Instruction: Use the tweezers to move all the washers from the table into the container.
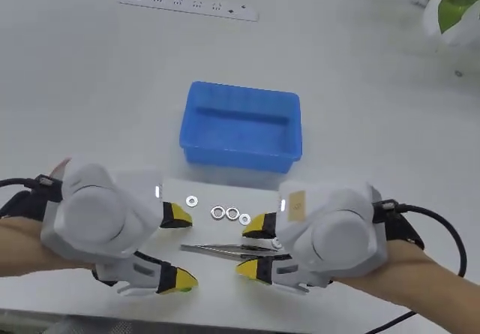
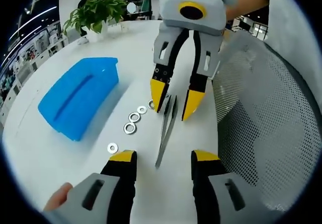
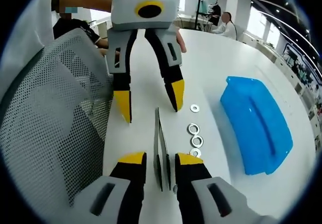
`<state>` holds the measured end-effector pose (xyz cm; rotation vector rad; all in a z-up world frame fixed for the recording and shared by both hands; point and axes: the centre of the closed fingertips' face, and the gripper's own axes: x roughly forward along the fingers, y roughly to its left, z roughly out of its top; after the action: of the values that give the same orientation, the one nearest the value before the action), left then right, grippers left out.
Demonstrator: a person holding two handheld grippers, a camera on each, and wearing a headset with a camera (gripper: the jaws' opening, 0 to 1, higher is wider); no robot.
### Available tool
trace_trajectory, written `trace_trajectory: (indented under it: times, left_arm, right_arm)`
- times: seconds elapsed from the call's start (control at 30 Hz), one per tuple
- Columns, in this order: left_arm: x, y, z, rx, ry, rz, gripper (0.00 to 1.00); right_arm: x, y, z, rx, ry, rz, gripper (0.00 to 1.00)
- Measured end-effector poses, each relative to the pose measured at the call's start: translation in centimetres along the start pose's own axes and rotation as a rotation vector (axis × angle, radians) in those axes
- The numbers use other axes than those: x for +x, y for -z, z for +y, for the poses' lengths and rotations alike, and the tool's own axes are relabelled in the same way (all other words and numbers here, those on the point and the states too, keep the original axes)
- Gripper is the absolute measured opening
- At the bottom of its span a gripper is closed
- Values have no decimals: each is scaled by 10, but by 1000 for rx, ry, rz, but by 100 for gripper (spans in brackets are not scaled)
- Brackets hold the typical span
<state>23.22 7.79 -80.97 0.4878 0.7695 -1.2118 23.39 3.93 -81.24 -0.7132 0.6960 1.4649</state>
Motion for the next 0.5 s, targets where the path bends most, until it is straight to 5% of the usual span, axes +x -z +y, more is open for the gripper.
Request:
trace_trajectory:
  times: [0.23,0.5]
  left_arm:
    - [4,-1,9,59,-35,19,35]
    - [6,-2,5,100,-8,29,23]
  right_arm:
    - [1,4,-1,-25,-1,36,13]
    - [2,4,-4,-64,-5,74,10]
